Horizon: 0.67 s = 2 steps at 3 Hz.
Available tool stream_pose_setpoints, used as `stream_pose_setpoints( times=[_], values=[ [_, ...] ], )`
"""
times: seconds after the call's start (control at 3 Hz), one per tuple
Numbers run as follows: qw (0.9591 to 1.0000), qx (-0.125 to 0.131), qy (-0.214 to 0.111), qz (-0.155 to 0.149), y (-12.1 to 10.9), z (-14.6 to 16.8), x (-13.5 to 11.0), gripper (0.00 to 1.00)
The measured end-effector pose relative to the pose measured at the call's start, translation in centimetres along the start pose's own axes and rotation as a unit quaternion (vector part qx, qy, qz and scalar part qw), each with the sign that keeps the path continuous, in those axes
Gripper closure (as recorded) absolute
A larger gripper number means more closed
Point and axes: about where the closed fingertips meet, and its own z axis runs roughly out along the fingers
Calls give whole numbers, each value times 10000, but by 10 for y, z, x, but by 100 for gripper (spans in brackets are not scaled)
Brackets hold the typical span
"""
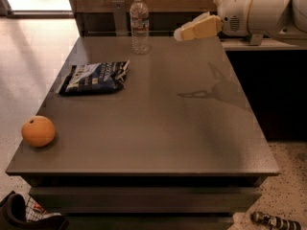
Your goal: Move water bottle near orange
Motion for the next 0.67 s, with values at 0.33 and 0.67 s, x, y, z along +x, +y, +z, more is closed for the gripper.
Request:
stream_pose_setpoints(
  times=[0.33, 0.67],
  values=[
    [10000, 15, -9, 10, 0, 8, 0, 0],
    [9998, 161, 71, 73, -12, 59, 3, 0]
  ],
)
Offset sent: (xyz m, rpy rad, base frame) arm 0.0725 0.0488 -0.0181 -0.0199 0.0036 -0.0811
